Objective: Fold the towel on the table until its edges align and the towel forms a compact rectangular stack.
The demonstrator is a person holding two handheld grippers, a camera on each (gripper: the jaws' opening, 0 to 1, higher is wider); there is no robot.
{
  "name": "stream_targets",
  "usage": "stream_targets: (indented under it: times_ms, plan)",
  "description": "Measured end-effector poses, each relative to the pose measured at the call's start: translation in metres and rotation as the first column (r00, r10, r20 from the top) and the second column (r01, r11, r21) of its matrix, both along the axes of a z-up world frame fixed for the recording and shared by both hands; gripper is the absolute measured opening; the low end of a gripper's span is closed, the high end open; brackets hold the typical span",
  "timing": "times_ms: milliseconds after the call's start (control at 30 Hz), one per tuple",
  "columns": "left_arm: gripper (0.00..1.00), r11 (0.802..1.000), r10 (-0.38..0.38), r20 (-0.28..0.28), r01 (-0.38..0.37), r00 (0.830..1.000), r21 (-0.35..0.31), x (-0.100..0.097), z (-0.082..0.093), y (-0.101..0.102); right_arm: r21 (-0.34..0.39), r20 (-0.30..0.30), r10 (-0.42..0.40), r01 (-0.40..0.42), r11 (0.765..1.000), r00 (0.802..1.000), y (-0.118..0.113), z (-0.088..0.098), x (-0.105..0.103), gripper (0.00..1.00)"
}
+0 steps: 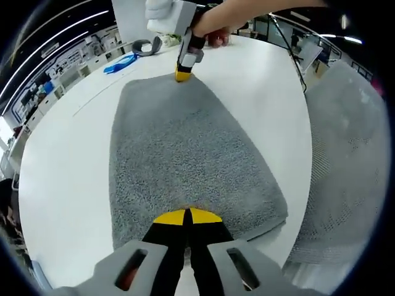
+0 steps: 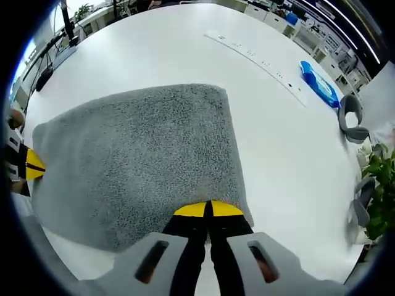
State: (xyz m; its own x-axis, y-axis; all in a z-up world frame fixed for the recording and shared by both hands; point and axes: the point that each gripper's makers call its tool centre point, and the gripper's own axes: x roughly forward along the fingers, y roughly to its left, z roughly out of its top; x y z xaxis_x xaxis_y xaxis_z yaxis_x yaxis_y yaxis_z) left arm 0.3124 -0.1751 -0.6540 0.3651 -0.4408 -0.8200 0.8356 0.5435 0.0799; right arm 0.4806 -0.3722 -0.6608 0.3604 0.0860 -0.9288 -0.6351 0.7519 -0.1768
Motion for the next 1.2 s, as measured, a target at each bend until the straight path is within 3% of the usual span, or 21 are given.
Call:
stream_targets:
  times_ms: [300,500,600,1033,1200]
  plan:
    - [0.01,0.998,-0.038,-0.074,0.034,0.997,-0.052,-0.008,0.000,-0.012,0.000,0.006,0.004,-0.004,1.000,1.000,0.001,0.000,0.006,0.00]
    - [0.01,0.997,-0.061,-0.098,0.057,0.993,-0.047,-0.008,-0.001,-0.015,0.006,0.011,-0.001,0.001,1.000,1.000,0.001,0.000,0.010,0.00]
    - [0.01,0.997,-0.080,-0.090,0.078,0.993,-0.026,-0.009,-0.001,-0.015,0.011,0.011,0.000,-0.001,1.000,1.000,0.002,0.001,0.011,0.00]
    - [0.01,0.995,-0.095,-0.080,0.091,0.992,-0.046,-0.012,0.000,-0.030,-0.009,0.023,0.026,-0.026,1.000,0.999,0.006,0.001,0.027,0.00]
    - [0.01,0.990,-0.139,-0.023,0.139,0.990,-0.010,-0.014,-0.001,-0.038,0.014,0.021,0.008,-0.008,1.000,1.000,0.006,0.001,0.033,0.00]
